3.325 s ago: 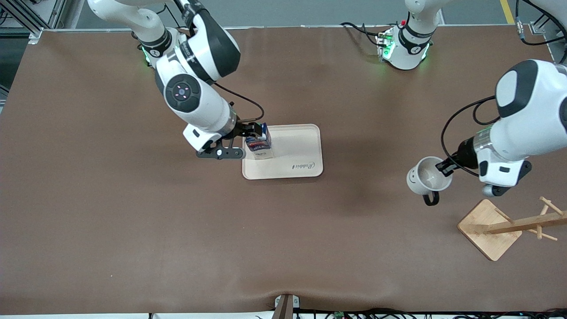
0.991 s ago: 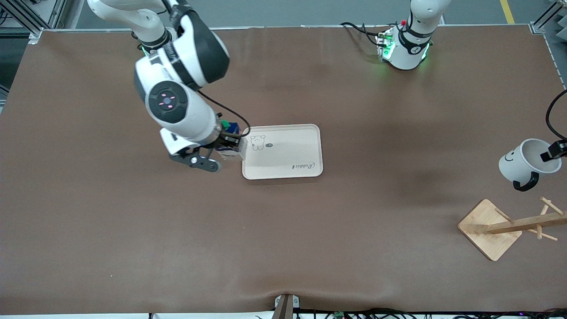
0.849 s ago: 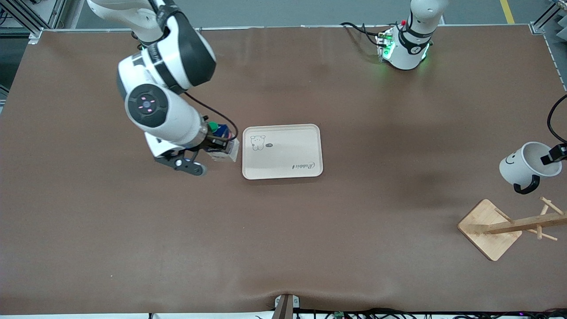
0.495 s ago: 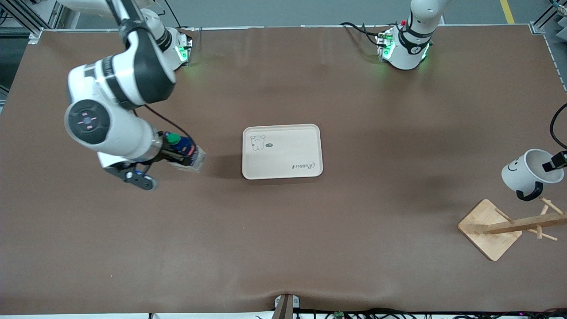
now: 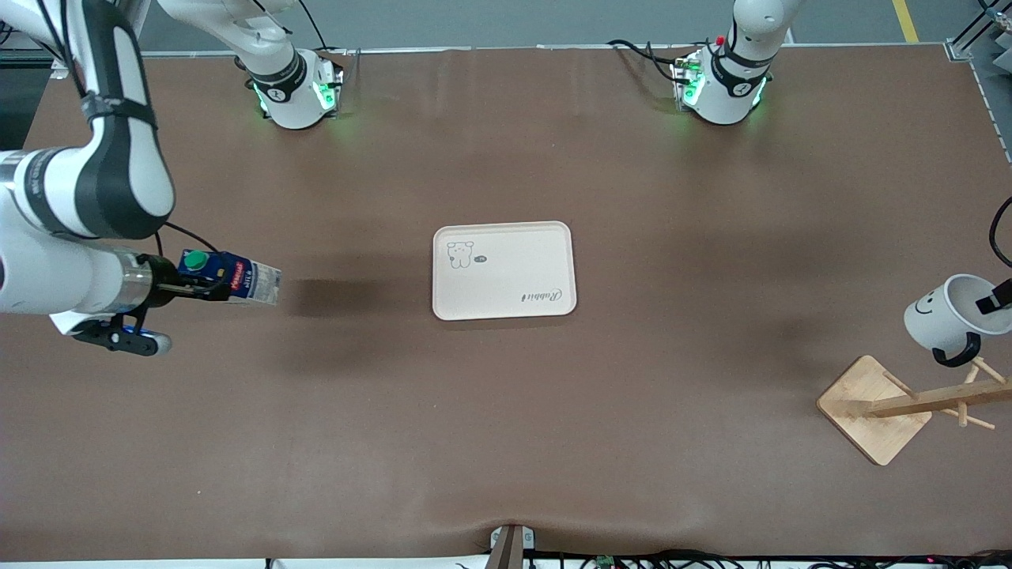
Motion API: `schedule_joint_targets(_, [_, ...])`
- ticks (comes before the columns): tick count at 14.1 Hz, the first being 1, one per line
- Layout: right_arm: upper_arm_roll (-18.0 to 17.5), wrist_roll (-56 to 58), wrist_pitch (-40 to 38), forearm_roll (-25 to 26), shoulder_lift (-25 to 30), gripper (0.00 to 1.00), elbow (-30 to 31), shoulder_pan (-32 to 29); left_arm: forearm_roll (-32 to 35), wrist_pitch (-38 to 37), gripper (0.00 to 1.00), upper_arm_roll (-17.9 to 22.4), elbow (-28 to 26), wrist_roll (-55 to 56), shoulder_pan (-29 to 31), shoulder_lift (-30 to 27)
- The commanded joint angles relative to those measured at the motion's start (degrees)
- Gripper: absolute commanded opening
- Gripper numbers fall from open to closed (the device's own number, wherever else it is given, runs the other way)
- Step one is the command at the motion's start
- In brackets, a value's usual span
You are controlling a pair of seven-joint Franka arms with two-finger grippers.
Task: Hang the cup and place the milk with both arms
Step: 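Carry the milk carton off the tray with the right gripper, then hang the mug handle on the stand peg with the left gripper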
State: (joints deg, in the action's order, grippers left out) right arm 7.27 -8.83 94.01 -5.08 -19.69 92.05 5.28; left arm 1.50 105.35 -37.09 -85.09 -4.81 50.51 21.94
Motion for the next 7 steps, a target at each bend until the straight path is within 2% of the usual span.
schedule_joint_targets(1, [-1.1, 9.7, 5.3, 0.6, 2.7, 0.0, 7.1, -4.6, -1.2, 0.4, 0.0, -0.3, 1.0, -2.4, 1.0, 1.6])
schedule_joint_targets(3, [-1.1, 14.4, 8.3, 0.7, 2.6, 0.0, 10.1, -8.3, -1.1, 1.4, 0.0, -0.3, 1.0, -2.6, 1.6, 2.4])
schedule_joint_targets(7, [-1.1, 19.5, 16.8, 1.0, 3.5, 0.0, 17.6, -11.9, -1.1, 2.4, 0.0, -0.3, 1.2, -2.6, 1.6, 3.8])
